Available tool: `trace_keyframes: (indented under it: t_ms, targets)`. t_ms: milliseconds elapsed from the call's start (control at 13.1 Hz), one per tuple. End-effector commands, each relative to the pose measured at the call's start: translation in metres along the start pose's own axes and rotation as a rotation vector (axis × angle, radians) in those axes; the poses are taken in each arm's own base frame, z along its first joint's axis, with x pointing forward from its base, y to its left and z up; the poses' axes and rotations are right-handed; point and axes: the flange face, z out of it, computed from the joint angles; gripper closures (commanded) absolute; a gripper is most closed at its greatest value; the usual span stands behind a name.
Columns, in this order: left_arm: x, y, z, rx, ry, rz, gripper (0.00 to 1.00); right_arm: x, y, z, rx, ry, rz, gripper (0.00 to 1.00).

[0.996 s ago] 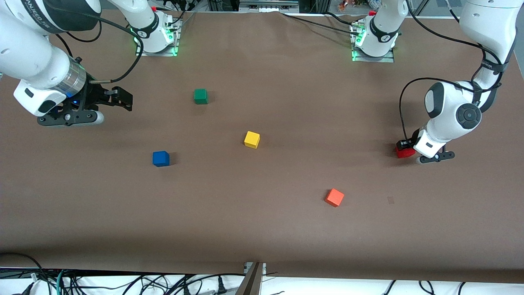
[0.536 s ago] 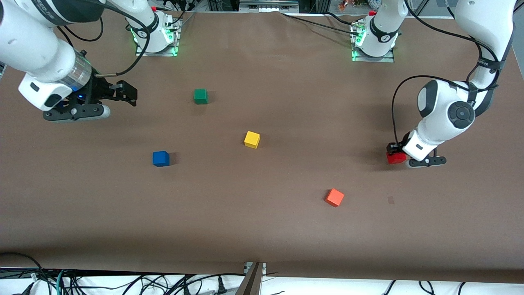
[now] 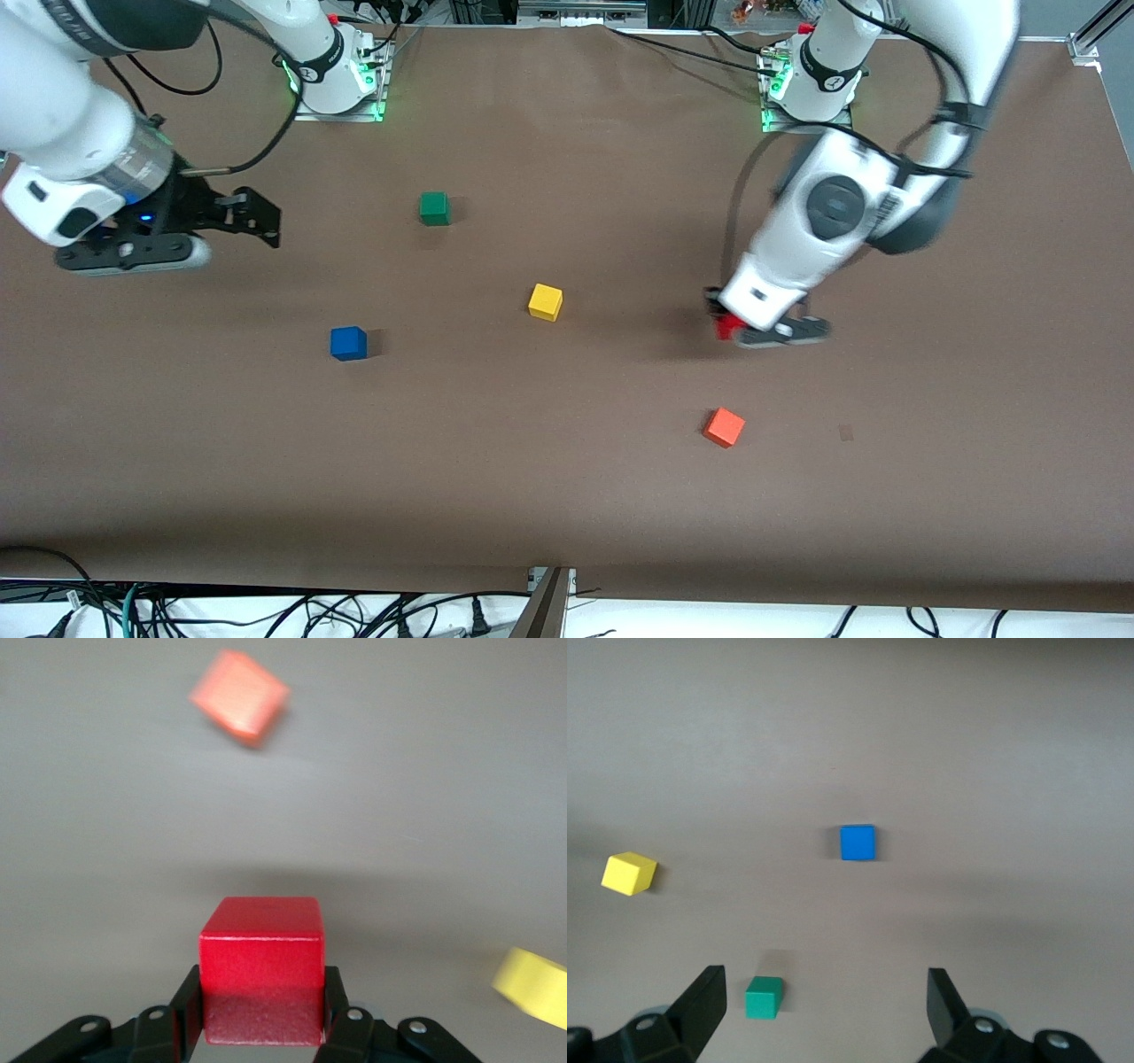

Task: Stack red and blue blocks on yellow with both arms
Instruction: 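Carry the red cube with the left gripper over the yellow cube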

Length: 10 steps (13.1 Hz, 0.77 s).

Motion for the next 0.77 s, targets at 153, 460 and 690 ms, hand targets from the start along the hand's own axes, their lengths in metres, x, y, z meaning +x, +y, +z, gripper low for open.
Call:
trace_keyframes:
  t_ms: [153,460,690]
  targets:
    - [-0.033,0.138,0.026,-0.006,0.027,0.183,0.84,-0.015,0.014,-0.022,-0.019,-0.027,0.012,0.0]
    - [-0.069,0.185,0.042,-0.014,0.02,0.22,0.84,-0.007,0.029,-0.018,-0.017,-0.035,0.045,0.0]
    - [-0.077,0.21,0.075,0.011,0.028,0.262,0.84,0.012,0.055,0.024,-0.01,-0.114,0.097,0.0]
